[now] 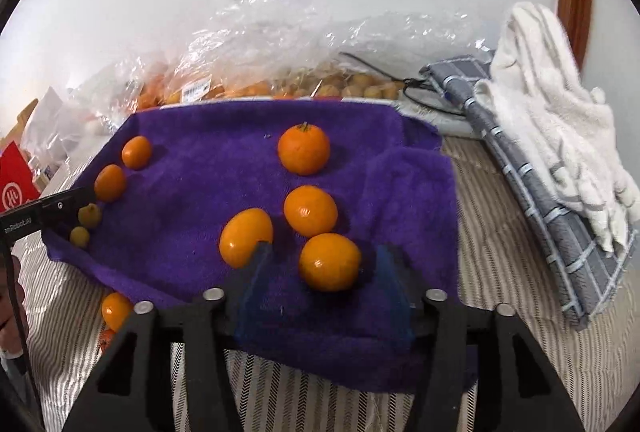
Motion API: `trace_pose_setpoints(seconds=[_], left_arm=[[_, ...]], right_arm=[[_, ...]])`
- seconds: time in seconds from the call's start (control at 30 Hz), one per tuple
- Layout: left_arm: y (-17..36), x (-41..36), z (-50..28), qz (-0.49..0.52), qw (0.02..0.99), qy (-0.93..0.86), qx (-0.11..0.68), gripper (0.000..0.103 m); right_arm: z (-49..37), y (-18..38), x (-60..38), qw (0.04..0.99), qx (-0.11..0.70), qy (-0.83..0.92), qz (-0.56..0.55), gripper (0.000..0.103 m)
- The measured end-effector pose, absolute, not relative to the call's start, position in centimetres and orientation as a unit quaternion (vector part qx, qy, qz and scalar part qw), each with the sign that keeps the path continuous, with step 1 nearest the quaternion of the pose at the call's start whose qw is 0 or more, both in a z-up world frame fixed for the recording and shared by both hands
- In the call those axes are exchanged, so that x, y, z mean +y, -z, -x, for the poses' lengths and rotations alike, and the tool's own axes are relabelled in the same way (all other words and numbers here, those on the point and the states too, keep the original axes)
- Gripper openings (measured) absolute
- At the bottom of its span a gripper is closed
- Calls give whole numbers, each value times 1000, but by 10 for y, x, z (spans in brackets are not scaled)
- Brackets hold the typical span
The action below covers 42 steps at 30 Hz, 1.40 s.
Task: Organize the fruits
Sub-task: 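Open the left tool on the towel while the right tool releases its orange, then pull both tools back and close the right tool on an orange before the towel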
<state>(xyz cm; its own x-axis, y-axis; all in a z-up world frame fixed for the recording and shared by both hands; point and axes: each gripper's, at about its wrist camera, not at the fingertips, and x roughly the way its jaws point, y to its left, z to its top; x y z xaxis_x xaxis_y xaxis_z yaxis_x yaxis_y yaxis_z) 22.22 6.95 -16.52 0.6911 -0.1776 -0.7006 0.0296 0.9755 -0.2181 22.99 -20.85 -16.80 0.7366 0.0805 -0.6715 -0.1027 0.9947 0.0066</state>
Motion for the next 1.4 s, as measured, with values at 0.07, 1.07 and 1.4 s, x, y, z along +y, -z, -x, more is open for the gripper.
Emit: trace_pose_setpoints(seconds=[0.07, 1.07, 1.4], left_arm=[[161, 72, -220, 102, 918, 57, 379, 50], [189, 131, -110, 76, 909, 32, 408, 54], [191, 137, -108, 100, 908, 28, 407, 56]], right_arm=[[-225, 161, -208, 930, 363, -52, 6, 63], [-143, 168, -124, 916, 386, -108, 29, 58], [-173, 178, -100, 904, 408, -125, 9, 58]])
